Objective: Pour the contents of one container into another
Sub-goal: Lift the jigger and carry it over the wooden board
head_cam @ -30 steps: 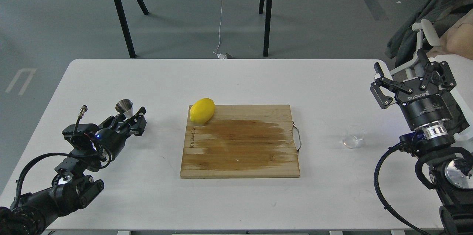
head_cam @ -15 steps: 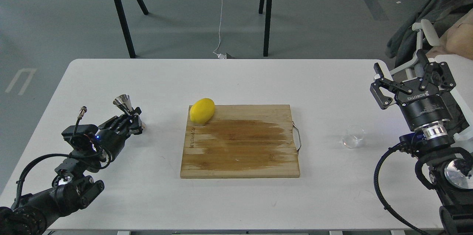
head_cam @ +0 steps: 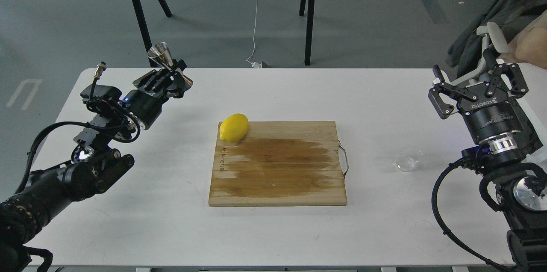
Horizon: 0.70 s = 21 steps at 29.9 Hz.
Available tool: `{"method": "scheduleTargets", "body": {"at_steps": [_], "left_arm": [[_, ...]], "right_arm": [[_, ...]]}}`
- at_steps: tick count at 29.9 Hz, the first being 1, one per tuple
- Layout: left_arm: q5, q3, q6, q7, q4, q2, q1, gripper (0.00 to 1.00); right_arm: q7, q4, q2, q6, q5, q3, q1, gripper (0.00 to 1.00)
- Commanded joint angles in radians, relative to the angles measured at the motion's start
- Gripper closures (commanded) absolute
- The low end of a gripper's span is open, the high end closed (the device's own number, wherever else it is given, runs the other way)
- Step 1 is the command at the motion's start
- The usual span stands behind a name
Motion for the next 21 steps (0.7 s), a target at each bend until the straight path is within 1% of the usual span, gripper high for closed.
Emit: {"method": "scheduleTargets", "body": {"at_steps": [1,4,9,14,21], "left_arm": [[0.049,0.034,0.0,0.0,-0.045,-0.083,-0.029,0.95],[0.084,0.091,0.0,0.0,-0.074,-0.173,-0.024,0.95],[0.122,0.175,0.0,0.0,-0.071,-0.302,0.005,0.95],[0.133,0.19,0.0,0.0,-0.051,-0.312,0.041,0.94],[0.153,0.244,0.0,0.0,0.045,-0.312,0.083,0.94]], "right_arm": [[0.0,-0.011,-0.001,0.0,0.0,-0.003,0.016,0.01],[0.0,-0.025,-0.001,0.0,0.0,-0.011,0.018,0.01],[0.0,-0.028,-0.006,0.0,-0.002,-0.015,0.02,0.01],[0.0,-0.043,-0.021,0.0,-0.002,-0.015,0.024,0.01],[0.0,-0.043,-0.029,0.0,-0.002,-0.019,0.024,0.01]]}}
